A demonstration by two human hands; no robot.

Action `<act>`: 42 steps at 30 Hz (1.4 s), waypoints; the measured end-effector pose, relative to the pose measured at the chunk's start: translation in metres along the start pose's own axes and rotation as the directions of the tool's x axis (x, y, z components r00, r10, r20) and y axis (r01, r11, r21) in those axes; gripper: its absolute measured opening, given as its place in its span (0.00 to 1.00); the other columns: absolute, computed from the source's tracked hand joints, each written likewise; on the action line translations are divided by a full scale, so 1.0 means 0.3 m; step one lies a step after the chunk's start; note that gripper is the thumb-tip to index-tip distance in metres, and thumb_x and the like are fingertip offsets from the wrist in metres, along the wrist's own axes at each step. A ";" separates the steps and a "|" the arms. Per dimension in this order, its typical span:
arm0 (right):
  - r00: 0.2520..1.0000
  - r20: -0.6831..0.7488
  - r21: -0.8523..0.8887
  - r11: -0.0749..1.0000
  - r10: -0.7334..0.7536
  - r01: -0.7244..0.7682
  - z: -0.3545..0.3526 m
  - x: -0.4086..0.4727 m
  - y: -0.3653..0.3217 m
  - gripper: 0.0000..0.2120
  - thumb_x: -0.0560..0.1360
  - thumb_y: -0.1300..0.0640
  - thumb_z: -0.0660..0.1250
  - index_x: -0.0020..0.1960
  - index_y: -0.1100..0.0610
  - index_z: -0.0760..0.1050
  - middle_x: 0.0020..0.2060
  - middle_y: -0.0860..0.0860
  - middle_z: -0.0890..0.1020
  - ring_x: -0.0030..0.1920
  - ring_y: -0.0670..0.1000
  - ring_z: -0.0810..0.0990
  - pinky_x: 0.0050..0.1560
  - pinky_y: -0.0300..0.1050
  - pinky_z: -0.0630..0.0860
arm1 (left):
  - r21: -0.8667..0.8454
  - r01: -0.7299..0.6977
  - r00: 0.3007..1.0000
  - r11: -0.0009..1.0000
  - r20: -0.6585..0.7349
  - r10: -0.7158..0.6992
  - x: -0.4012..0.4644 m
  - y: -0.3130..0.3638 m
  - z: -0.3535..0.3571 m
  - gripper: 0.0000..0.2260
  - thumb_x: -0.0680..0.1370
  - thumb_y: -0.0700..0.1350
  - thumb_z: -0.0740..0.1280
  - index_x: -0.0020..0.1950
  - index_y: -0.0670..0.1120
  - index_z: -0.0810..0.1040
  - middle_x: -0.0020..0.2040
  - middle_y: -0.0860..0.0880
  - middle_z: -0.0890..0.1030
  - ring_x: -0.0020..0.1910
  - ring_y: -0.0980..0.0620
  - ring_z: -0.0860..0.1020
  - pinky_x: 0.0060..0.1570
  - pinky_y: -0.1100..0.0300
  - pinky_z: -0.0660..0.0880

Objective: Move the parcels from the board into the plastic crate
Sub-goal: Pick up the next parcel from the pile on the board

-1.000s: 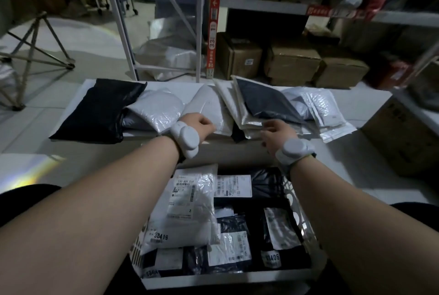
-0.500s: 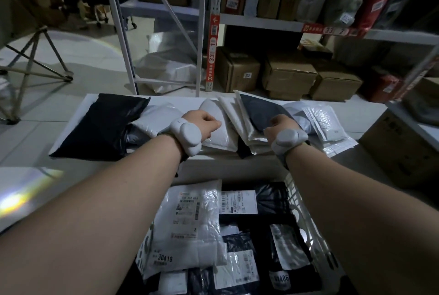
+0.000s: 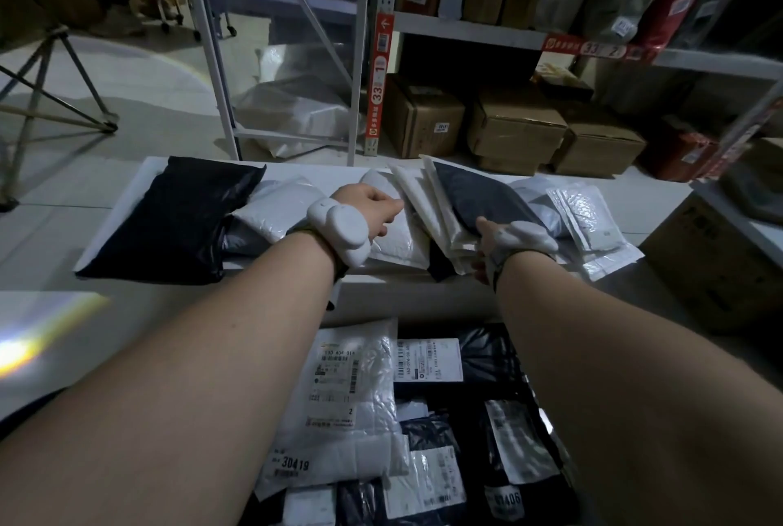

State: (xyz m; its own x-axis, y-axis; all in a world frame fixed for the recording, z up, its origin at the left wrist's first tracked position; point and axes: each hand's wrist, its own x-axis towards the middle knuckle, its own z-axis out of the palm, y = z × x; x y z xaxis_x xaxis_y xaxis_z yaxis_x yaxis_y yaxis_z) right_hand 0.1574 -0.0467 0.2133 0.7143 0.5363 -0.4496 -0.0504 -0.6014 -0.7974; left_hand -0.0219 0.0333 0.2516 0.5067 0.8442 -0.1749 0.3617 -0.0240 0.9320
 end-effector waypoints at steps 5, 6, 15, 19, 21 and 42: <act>0.999 0.036 0.044 0.999 0.021 -0.022 0.001 0.039 0.001 0.23 0.82 0.51 0.54 0.73 0.62 0.62 0.59 0.53 0.71 0.53 0.51 0.67 0.36 0.41 0.67 | 0.008 0.008 1.000 1.000 0.009 -0.008 0.000 -0.003 0.007 0.06 0.78 0.47 0.65 0.49 0.44 0.77 0.47 0.46 0.80 0.43 0.50 0.78 0.44 0.57 0.72; 0.999 0.033 0.033 0.999 0.020 -0.021 0.001 0.033 -0.002 0.22 0.82 0.53 0.54 0.73 0.62 0.62 0.59 0.53 0.71 0.53 0.51 0.67 0.36 0.41 0.67 | 0.011 0.009 1.000 1.000 0.013 -0.009 0.002 -0.006 0.010 0.06 0.78 0.47 0.65 0.49 0.45 0.77 0.47 0.46 0.80 0.43 0.50 0.78 0.43 0.57 0.72; 0.992 0.127 0.135 0.991 -0.024 0.007 -0.012 -0.042 -0.030 0.02 0.80 0.58 0.57 0.50 0.56 0.66 0.33 0.50 0.70 0.30 0.47 0.70 0.26 0.34 0.70 | -0.135 0.140 0.986 0.981 0.106 -0.126 -0.011 0.001 0.034 0.09 0.80 0.44 0.63 0.40 0.44 0.72 0.38 0.46 0.74 0.32 0.51 0.70 0.30 0.62 0.63; 0.986 0.152 0.158 0.987 -0.062 0.037 0.024 -0.081 -0.014 0.05 0.77 0.57 0.60 0.43 0.56 0.68 0.32 0.51 0.73 0.29 0.48 0.73 0.27 0.32 0.72 | -0.218 0.322 0.943 0.922 0.166 -0.290 -0.028 -0.012 0.061 0.11 0.81 0.51 0.59 0.48 0.44 0.73 0.42 0.46 0.76 0.41 0.50 0.75 0.38 0.61 0.69; 0.982 0.161 0.159 0.985 -0.099 0.074 0.031 -0.110 -0.001 0.06 0.76 0.57 0.61 0.40 0.56 0.70 0.32 0.52 0.75 0.29 0.49 0.74 0.31 0.34 0.73 | -0.268 0.380 0.923 0.886 0.177 -0.342 -0.032 -0.027 0.078 0.22 0.80 0.56 0.58 0.66 0.42 0.70 0.58 0.43 0.78 0.58 0.45 0.77 0.52 0.56 0.73; 0.931 0.296 0.294 0.948 -0.212 0.122 -0.049 -0.264 0.109 0.12 0.78 0.52 0.60 0.39 0.56 0.75 0.32 0.51 0.76 0.29 0.51 0.73 0.35 0.41 0.71 | 0.096 -0.065 0.993 0.993 -0.093 0.074 -0.128 0.031 0.013 0.27 0.63 0.48 0.73 0.61 0.42 0.77 0.58 0.45 0.81 0.57 0.44 0.78 0.64 0.47 0.71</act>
State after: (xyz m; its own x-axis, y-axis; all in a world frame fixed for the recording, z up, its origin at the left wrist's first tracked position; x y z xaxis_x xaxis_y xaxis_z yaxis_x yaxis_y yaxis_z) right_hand 0.1096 -0.1174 0.2288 0.4694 0.8023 -0.3688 -0.1659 -0.3301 -0.9292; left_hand -0.0349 -0.0014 0.2657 0.4571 0.8863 -0.0748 0.4009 -0.1303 0.9068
